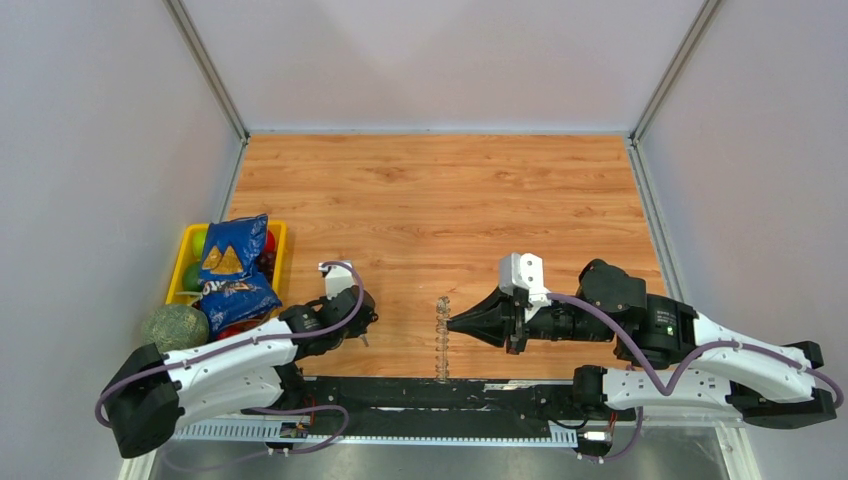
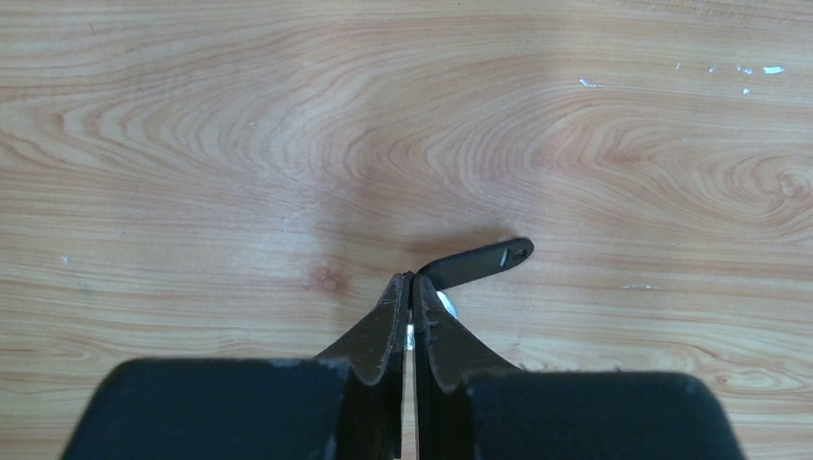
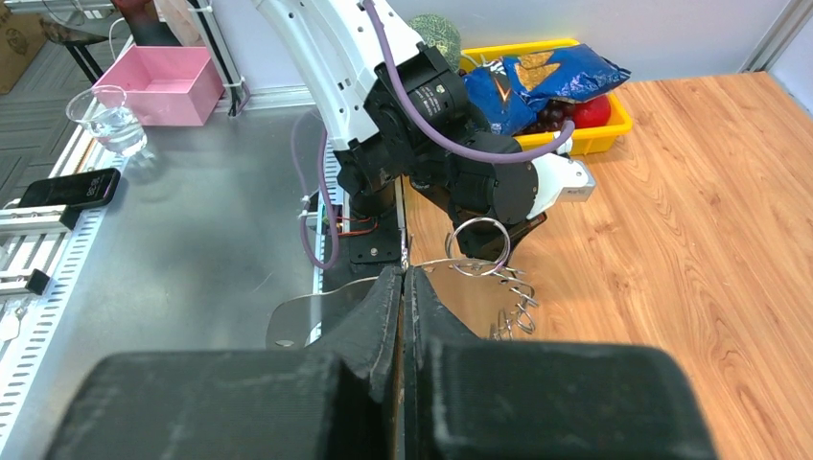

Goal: Put the keys on the keyring

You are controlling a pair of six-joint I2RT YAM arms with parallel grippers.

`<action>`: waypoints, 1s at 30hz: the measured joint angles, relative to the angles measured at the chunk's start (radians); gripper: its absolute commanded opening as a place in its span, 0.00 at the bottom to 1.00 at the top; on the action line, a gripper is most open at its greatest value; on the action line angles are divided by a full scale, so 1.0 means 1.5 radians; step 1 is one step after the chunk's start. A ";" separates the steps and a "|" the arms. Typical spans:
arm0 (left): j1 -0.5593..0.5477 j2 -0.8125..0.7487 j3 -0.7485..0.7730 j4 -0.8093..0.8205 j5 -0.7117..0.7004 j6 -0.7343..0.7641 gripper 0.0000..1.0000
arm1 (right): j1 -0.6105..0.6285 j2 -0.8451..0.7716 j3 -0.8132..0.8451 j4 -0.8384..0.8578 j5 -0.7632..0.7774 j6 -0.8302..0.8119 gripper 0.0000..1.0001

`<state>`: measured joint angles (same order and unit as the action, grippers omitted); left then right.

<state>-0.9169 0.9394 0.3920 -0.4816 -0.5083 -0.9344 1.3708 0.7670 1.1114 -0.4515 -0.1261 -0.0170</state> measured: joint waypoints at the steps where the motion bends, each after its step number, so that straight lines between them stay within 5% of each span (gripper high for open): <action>1: 0.000 -0.004 0.000 -0.003 -0.001 0.001 0.03 | 0.000 0.001 0.000 0.000 0.000 0.000 0.00; 16: 0.000 -0.087 0.000 -0.028 -0.001 0.038 0.00 | 0.000 0.012 0.000 0.000 -0.004 0.006 0.00; 30: 0.000 -0.228 0.035 0.005 0.113 0.159 0.00 | 0.000 0.014 0.000 0.000 -0.009 0.012 0.00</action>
<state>-0.9169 0.5980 0.4442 -0.4740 -0.3393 -0.6964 1.3708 0.7887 1.1114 -0.4511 -0.1390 0.0017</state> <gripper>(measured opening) 0.008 0.007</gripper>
